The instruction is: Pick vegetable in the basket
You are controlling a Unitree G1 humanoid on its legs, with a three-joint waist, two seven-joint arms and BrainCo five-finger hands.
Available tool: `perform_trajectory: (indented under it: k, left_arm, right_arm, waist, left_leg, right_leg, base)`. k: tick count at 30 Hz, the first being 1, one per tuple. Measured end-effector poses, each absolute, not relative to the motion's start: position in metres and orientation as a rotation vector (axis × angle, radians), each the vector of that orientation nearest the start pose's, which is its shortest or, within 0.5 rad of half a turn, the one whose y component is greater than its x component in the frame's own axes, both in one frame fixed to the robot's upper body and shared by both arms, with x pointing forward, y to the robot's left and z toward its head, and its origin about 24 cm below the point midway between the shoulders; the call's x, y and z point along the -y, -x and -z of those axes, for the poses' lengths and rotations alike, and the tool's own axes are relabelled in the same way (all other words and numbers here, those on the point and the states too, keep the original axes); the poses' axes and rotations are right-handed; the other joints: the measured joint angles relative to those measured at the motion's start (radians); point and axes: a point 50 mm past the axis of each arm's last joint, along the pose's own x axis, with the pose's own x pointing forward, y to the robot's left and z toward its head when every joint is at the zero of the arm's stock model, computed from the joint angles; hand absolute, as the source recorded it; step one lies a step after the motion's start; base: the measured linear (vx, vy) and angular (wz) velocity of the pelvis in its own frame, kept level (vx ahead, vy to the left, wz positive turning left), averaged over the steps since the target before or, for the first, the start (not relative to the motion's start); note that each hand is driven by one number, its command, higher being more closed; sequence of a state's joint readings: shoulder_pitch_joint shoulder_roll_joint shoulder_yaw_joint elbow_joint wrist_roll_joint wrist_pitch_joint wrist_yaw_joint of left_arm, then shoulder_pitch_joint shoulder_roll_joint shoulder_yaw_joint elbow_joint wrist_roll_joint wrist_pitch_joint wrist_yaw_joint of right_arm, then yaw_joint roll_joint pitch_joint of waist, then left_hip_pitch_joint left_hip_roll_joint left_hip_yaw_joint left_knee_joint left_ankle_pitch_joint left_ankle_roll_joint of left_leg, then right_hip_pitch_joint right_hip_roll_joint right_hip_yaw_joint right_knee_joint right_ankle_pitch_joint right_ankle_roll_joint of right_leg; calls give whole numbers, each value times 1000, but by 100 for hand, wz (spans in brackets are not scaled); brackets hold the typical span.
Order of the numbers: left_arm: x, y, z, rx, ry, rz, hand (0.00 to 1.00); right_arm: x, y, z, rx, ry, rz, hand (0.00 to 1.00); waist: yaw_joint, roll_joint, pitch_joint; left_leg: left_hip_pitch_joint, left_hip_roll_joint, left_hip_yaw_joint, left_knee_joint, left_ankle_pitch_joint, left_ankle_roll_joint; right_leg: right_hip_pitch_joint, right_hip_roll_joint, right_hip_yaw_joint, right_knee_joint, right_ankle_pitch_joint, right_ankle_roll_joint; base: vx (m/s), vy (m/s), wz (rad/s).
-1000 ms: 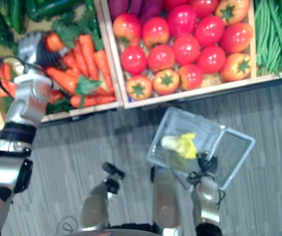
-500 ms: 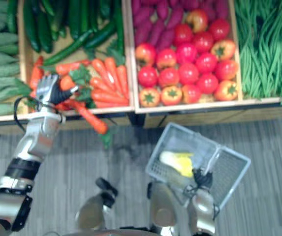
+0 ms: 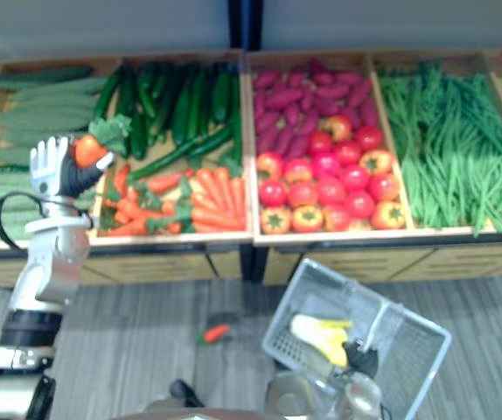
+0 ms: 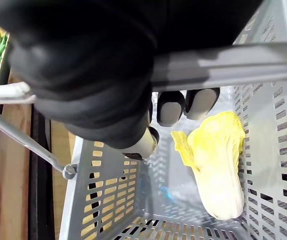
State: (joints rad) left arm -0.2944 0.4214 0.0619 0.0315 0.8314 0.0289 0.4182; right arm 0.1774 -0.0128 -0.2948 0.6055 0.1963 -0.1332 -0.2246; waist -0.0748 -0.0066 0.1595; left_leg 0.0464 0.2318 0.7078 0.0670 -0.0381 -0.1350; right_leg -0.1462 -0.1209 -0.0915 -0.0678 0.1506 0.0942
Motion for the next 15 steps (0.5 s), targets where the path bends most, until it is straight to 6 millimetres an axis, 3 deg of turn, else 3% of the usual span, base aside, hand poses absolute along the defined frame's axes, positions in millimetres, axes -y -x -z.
perform_trajectory:
  k: [2, 3, 4, 5, 6, 7, 9, 10, 11, 12, 13, 14, 15]
  left_arm:
    - [-227, -279, -143, 474, -1145, -530, 100]
    - [-220, -268, -128, 452, -1112, -491, 100]
    - [-218, -267, -125, 448, -1104, -484, 100]
    - [-203, -262, -111, 427, -1050, -435, 100]
    - [-180, -261, -101, 428, -954, -369, 100]
    - [-175, -261, -100, 432, -932, -355, 100]
    - [-142, -260, -86, 422, -835, -211, 100]
    - [-130, -259, -81, 422, -818, -158, 100]
    - [-118, -258, -77, 430, -803, -105, 100]
    - [-106, -255, -73, 432, -786, -32, 100]
    - [-101, -255, -70, 426, -777, -7, 100]
    - [-97, -255, -64, 401, -775, 32, 100]
    - [-96, -254, -61, 384, -773, 50, 100]
  right_arm:
    - [228, -147, 102, -603, -123, 569, 100]
    - [224, -157, 98, -589, -90, 500, 100]
    - [224, -158, 98, -589, -84, 493, 100]
    - [225, -160, 95, -587, -51, 461, 100]
    - [227, -161, 90, -561, -26, 452, 100]
    - [226, -161, 89, -556, -23, 449, 100]
    - [218, -165, 81, -518, -21, 429, 100]
    - [217, -167, 76, -495, -14, 422, 100]
    - [215, -169, 70, -468, -5, 415, 100]
    - [212, -174, 62, -432, -10, 411, 100]
    - [210, -178, 58, -413, -13, 406, 100]
    - [204, -186, 51, -377, -10, 380, 100]
    - [198, -194, 39, -319, -14, 357, 100]
  waist:
    - [5, 2, -1]
    - [14, 18, -7]
    - [15, 22, -10]
    - [21, 49, -36]
    - [10, 67, -54]
    - [4, 64, -52]
    - [-7, 16, -32]
    - [-7, 9, -28]
    - [-8, 7, -26]
    - [-8, -4, -20]
    - [-6, 0, -18]
    - [-5, -3, -13]
    - [4, 16, -9]
  left_leg:
    - [-34, 28, -211, 160, -101, 31]
    - [-63, 14, -442, 266, -195, 24]
    - [-62, 10, -475, 274, -209, 20]
    - [-55, -3, -617, 286, -268, -10]
    - [-45, -22, -644, 249, -326, -16]
    - [-39, -28, -635, 237, -335, -22]
    - [-3, -99, -550, 211, -322, -5]
    - [7, -111, -516, 214, -327, 4]
    - [10, -120, -486, 223, -331, 11]
    - [8, -126, -441, 232, -327, 19]
    - [6, -133, -420, 235, -314, 39]
    - [13, -137, -375, 208, -278, 94]
    - [48, -111, -307, 152, -267, 104]
  right_leg:
    - [-5, 26, 89, 12, 1, 0]
    - [-10, 50, 169, 16, 0, 2]
    - [-11, 57, 184, 17, 1, 3]
    - [-29, 88, 240, 18, 10, 13]
    - [-59, 96, 272, 12, 33, 27]
    - [-64, 92, 281, 11, 37, 33]
    - [-84, 44, 365, 2, 70, 40]
    - [-93, 40, 388, 7, 80, 30]
    - [-102, 38, 394, 10, 89, 1]
    - [-124, 31, 332, 11, 76, -192]
    - [-143, 17, 225, 24, 29, -336]
    - [-153, -25, 22, 34, -160, -375]
    - [-193, -48, -139, 145, -154, -281]
  base:
    - [-42, -40, -136]
    - [-90, 24, -142]
    - [-122, 123, -174]
    - [-126, 209, -125]
    - [-101, 170, -118]
    - [-104, 192, -82]
    - [-129, 188, -87]
    - [-133, 172, -89]
    - [-99, 133, -93]
    - [-76, 96, -85]
    - [-84, 137, -112]
    - [-126, 122, -144]
    - [-104, 89, -140]
